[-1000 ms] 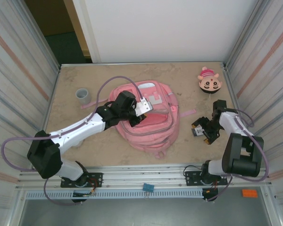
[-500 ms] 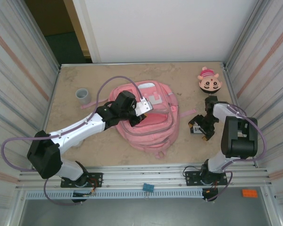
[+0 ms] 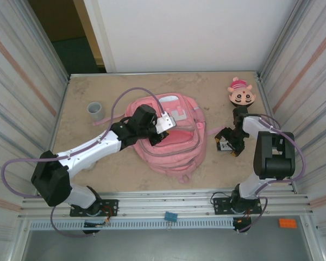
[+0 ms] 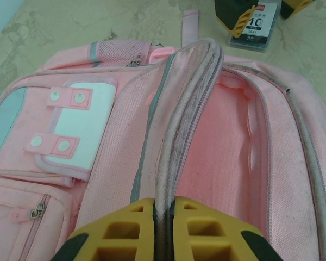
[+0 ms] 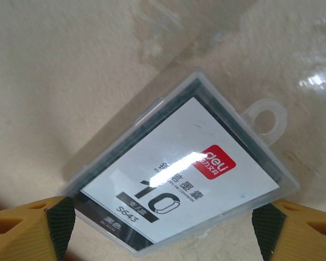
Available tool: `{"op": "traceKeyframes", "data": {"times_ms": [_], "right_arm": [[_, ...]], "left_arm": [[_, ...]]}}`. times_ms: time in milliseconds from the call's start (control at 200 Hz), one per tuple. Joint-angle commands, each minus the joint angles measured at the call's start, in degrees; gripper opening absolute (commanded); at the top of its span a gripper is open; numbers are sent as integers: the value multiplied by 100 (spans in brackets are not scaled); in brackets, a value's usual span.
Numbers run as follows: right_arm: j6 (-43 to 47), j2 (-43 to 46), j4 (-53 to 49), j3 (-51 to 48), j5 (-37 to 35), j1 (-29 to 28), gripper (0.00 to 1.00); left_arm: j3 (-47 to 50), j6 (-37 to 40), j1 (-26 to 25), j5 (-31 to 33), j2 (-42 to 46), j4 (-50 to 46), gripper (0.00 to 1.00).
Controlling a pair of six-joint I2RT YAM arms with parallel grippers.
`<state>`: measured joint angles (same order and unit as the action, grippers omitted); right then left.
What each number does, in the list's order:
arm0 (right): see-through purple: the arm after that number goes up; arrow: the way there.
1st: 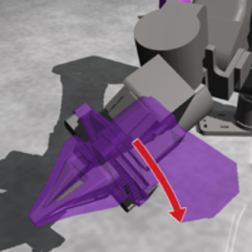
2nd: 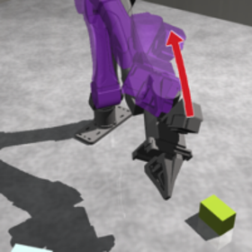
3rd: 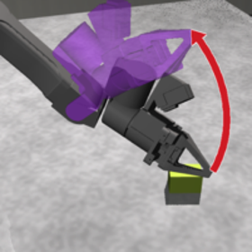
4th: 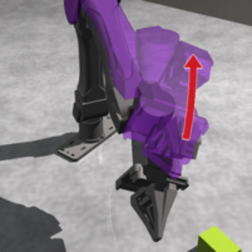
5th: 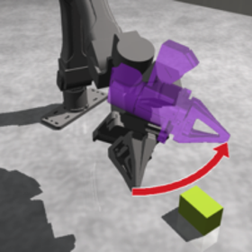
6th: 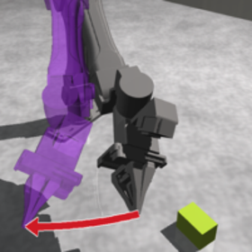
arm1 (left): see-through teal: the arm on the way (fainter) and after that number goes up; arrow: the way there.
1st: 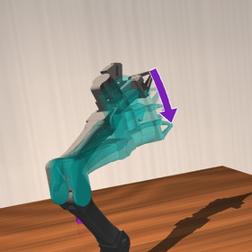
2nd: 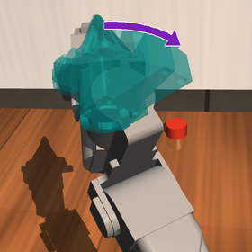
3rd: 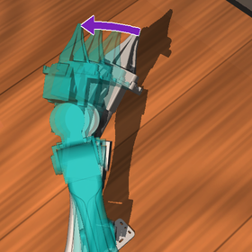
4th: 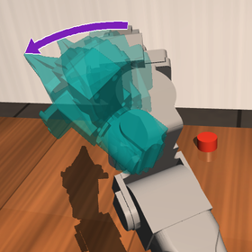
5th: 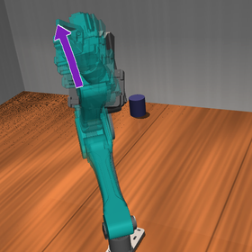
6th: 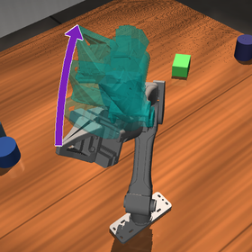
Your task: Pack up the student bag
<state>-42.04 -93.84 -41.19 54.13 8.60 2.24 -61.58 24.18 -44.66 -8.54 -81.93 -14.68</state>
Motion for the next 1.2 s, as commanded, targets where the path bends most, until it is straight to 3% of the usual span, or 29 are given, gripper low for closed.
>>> {"op": "traceKeyframes", "data": {"times_ms": [0, 621, 902, 1198], "right_arm": [[-139, 30, 181, 259, -7, -30, 85], [-41, -732, -836, 688, -491, -332, 85], [57, -63, -1452, 1030, -692, -355, 86], [-364, 385, -1004, 132, -186, -88, 86]], "left_arm": [[32, 34, 46, -18, 287, 334, 3], [310, -28, 256, -99, 505, 407, 2], [347, -73, 278, -123, 588, 429, 3], [386, -37, 362, -273, 617, 407, 3]]}}
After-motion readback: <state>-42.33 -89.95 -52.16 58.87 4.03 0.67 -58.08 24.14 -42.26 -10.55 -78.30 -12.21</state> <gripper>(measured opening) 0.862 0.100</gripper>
